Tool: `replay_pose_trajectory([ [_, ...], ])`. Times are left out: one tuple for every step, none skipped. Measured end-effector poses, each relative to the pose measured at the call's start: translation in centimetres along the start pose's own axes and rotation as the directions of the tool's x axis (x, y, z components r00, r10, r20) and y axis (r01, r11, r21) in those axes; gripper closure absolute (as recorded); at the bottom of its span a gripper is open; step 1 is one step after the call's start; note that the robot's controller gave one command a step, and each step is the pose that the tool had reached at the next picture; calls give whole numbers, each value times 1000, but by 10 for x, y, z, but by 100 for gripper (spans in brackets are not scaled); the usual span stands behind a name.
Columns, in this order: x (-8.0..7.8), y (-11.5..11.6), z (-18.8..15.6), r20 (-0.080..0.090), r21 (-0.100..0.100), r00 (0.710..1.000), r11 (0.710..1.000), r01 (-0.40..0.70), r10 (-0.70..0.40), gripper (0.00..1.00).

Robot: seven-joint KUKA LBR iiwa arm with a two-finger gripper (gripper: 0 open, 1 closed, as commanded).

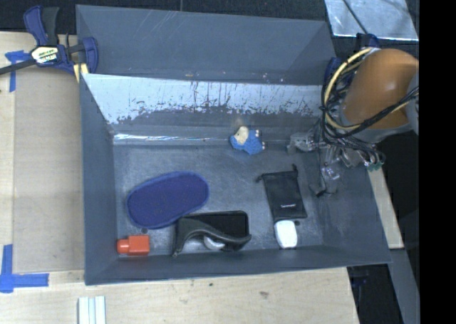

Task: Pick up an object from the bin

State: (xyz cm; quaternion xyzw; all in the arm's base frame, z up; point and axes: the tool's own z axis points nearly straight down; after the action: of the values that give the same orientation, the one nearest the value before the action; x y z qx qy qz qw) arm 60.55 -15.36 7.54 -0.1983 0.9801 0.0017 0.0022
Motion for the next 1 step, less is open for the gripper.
replay_pose_trajectory([
  [22, 115, 6, -4, 0, 999, 999, -36, 36, 0],
])
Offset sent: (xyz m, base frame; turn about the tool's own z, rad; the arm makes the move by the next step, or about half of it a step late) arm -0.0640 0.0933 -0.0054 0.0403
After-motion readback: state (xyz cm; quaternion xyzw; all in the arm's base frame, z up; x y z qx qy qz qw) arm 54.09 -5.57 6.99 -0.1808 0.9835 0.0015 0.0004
